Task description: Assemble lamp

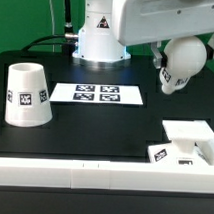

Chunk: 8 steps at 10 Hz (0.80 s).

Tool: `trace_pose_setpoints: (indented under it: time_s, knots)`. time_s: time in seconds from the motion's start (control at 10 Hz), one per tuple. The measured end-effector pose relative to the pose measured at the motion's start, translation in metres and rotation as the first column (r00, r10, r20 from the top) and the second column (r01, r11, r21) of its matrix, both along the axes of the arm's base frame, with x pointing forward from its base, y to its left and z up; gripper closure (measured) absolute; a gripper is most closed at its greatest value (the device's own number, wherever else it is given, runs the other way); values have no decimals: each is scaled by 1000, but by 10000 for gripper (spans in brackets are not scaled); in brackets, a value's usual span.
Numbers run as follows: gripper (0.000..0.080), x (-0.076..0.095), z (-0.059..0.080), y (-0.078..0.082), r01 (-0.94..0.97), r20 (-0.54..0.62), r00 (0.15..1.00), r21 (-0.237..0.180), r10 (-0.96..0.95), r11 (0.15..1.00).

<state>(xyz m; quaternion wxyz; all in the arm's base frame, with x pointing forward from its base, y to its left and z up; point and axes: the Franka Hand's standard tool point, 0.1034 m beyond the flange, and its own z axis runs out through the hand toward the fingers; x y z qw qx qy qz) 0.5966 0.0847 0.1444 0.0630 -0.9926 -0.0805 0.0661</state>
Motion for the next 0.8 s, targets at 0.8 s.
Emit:
trace_pose_setpoints:
  time_s: [0.8]
  knots:
    - [219, 30, 25, -6, 40, 391, 920, 8, -40, 999]
